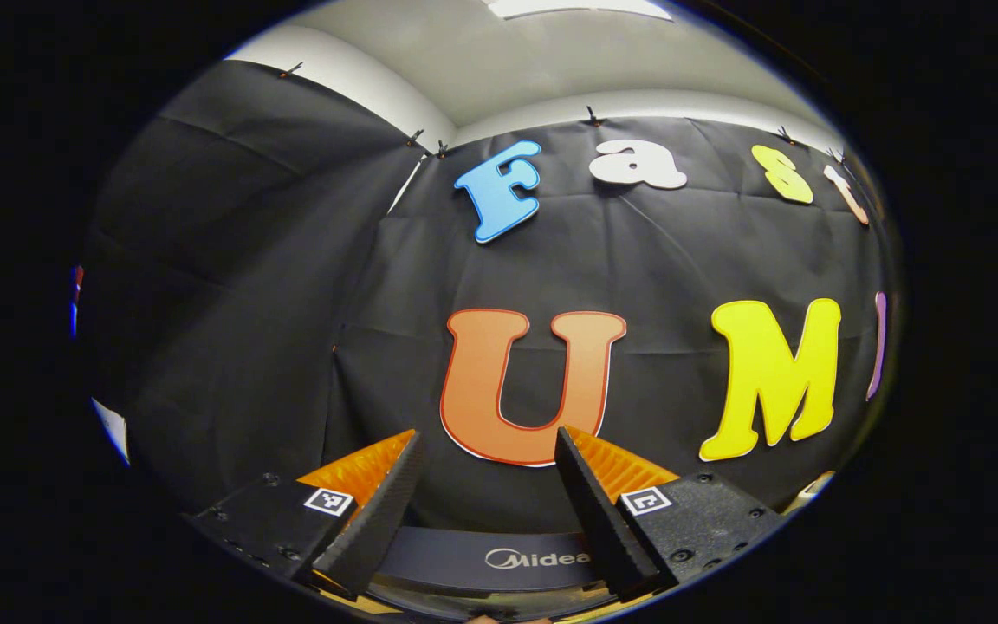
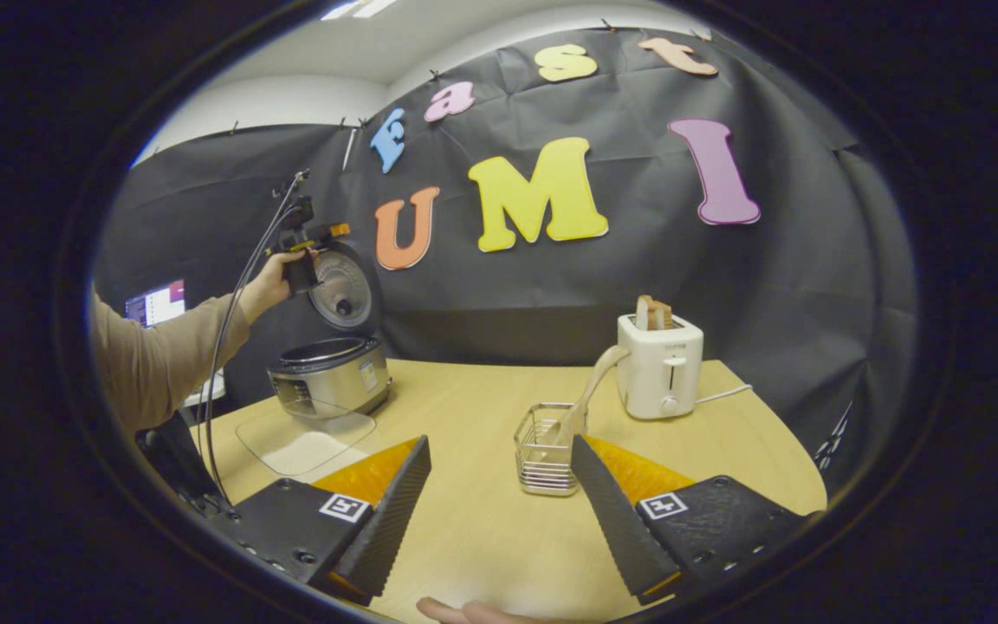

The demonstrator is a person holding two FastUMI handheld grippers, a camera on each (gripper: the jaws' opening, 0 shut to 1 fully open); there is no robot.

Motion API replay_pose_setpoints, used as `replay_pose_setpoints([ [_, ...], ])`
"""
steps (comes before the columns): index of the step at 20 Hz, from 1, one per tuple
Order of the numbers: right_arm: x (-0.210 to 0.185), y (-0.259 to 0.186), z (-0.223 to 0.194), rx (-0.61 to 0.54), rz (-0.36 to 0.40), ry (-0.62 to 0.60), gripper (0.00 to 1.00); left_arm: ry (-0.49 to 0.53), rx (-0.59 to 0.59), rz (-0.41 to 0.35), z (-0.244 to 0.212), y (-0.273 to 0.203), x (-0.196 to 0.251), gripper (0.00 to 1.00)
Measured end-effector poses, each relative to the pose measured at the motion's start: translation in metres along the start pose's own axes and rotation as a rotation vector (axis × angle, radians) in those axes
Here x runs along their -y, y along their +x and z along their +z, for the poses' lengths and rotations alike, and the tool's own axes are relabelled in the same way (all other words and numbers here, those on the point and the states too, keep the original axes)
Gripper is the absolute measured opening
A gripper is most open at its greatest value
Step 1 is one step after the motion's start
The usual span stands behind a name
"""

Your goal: Close the left gripper, press the button to open the rice cooker; take a wooden spoon from the chopstick holder with the right hand, scoop a spoonful of rice and pour it into the rice cooker, then put the wooden spoon back into the chopstick holder.

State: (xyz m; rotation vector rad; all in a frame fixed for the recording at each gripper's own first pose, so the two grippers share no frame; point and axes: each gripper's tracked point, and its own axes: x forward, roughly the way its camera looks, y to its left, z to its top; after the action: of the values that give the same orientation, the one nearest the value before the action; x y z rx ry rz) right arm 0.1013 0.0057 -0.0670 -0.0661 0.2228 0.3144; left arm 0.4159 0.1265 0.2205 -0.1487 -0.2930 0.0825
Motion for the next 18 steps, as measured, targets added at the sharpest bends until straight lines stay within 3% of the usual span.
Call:
replay_pose_setpoints([
  [5,-0.009,-0.01,-0.004,0.009,0.028,0.013,0.96,0.05,-0.102,-0.019,-0.013,-0.025,0.003,0.96],
  [7,-0.011,-0.015,-0.003,0.013,0.017,-0.002,0.95,0.063,-0.094,-0.011,-0.01,-0.036,0.003,1.0],
  [8,-0.018,-0.02,-0.003,0.019,0.031,-0.001,0.96,0.069,-0.09,-0.006,-0.009,-0.042,0.001,0.96],
  [12,-0.037,-0.04,-0.001,0.045,0.065,-0.011,0.91,0.071,-0.11,-0.011,-0.016,-0.073,0.002,0.95],
  [15,-0.055,-0.052,-0.003,0.069,0.1,0.011,0.96,0.074,-0.098,-0.021,-0.019,-0.096,0.0,0.95],
  [16,-0.062,-0.055,-0.002,0.076,0.117,0.012,0.92,0.078,-0.094,-0.023,-0.022,-0.103,0.001,0.95],
  [18,-0.065,-0.058,-0.001,0.08,0.102,-0.002,0.92,0.086,-0.087,-0.037,-0.028,-0.119,0.002,0.94],
])
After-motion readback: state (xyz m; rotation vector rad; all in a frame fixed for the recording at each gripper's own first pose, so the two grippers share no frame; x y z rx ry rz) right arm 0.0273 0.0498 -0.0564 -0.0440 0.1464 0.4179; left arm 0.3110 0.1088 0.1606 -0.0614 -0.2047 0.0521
